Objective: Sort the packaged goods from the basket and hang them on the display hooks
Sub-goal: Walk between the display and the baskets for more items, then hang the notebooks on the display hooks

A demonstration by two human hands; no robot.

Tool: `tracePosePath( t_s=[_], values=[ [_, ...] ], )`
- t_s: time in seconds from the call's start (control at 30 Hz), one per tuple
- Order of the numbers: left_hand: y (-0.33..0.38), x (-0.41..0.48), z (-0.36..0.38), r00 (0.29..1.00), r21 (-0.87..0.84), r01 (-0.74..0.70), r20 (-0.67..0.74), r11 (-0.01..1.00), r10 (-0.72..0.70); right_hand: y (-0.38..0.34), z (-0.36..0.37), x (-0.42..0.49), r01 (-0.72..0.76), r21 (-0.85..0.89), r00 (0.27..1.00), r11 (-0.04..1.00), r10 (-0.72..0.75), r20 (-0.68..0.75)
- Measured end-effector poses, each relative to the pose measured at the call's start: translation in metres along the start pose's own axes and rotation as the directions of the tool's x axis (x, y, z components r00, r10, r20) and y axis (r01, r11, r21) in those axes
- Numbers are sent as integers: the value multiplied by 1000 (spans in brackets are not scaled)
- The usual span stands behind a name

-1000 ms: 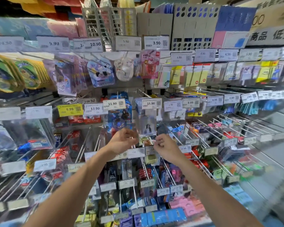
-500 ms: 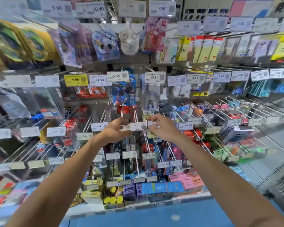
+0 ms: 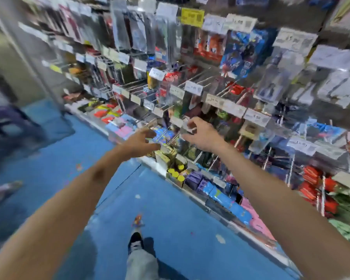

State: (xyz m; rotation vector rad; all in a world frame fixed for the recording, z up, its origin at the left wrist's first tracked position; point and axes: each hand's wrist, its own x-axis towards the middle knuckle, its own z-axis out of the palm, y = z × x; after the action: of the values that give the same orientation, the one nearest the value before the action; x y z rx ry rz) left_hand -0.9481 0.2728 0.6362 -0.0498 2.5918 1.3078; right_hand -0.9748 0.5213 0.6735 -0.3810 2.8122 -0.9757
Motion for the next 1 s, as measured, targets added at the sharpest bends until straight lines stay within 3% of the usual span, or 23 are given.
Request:
tracePosePath(
  t_s=[0.17, 0.37, 0.67, 0.77, 0.87, 0.93, 1.0],
  values=[
    [-86, -114, -16, 950, -69, 224, -208, 972, -233, -60, 83, -13, 209, -37, 952, 977, -195, 235],
    [-164, -289, -45, 748, -212, 442, -449, 872, -488, -173, 202, -61, 475, 46, 773, 879, -441, 457],
    [-243, -602, -25, 312, -550, 523, -588, 651, -747, -362, 379, -253, 758, 226, 302, 612, -636, 710],
    [-255, -706, -10, 180, -645, 508, -569, 571, -802, -415, 428, -336, 797, 347, 110, 494, -685, 720],
    [-264, -799, 4, 61, -714, 486, -548, 504, -834, -460, 471, -416, 821, 413, -16, 394, -707, 707],
    [-266, -853, 16, -60, -775, 451, -521, 442, -852, -487, 495, -469, 833, 460, -120, 308, -711, 693],
    [-267, -890, 22, -124, -800, 440, -505, 409, -854, -509, 514, -508, 839, 496, -215, 224, -701, 680]
  ],
)
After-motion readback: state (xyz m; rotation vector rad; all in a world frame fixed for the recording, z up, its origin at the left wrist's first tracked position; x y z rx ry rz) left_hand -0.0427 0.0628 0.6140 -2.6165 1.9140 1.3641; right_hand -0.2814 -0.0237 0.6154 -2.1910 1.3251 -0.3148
